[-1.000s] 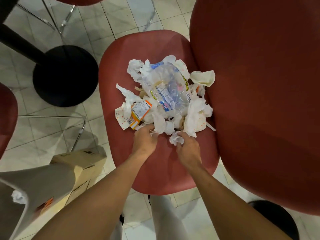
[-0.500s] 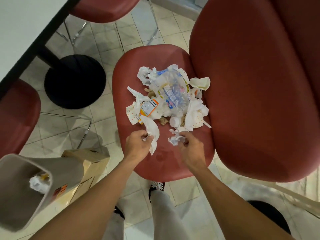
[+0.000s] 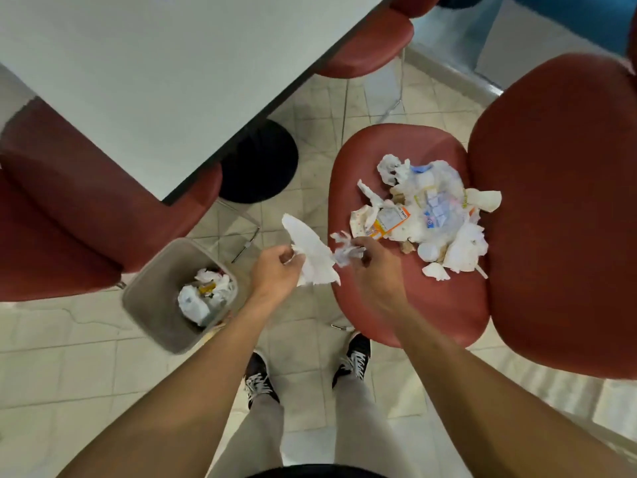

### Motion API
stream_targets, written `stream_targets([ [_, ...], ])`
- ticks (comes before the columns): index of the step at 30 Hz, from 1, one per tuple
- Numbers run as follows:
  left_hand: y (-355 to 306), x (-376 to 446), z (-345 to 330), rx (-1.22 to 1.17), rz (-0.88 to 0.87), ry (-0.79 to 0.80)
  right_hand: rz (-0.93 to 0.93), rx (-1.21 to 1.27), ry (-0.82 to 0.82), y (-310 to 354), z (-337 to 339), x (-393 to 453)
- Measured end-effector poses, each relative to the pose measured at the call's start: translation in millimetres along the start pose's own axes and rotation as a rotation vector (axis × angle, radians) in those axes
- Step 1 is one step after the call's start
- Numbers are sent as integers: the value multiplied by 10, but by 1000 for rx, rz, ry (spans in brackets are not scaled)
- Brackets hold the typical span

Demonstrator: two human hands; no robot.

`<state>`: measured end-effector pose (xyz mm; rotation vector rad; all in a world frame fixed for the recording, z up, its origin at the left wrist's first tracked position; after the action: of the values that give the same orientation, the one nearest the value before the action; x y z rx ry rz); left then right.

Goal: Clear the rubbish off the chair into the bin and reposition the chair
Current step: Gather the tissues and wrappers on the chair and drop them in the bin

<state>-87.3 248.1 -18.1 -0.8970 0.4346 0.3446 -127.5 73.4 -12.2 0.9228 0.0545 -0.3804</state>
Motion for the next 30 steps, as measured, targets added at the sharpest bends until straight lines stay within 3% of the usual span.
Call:
stream_targets([
  [10, 923, -4, 1442, -78, 116, -204, 159, -73, 202, 1062, -1222, -205],
  [17, 1555, 63, 1983, -78, 188, -278, 186, -130, 302, 1383, -1957, -333],
  [24, 1981, 286, 2014, -31, 254, -177, 102, -143, 337, 1393, -2437, -368],
  [30, 2093, 420, 1969, 9, 325, -89, 24, -169, 485, 1325, -2581, -333],
])
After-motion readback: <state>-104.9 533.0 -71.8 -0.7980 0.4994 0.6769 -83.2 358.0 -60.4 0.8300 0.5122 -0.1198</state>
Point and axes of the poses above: each hand's wrist, its own x-axis towards the middle knuckle, its own z-axis out of the back of the hand, y = z × x, the point moved 2 cm from there along x, towards the middle knuckle, and after that the axes turned 6 degrees about z, right-handed, at the moved point
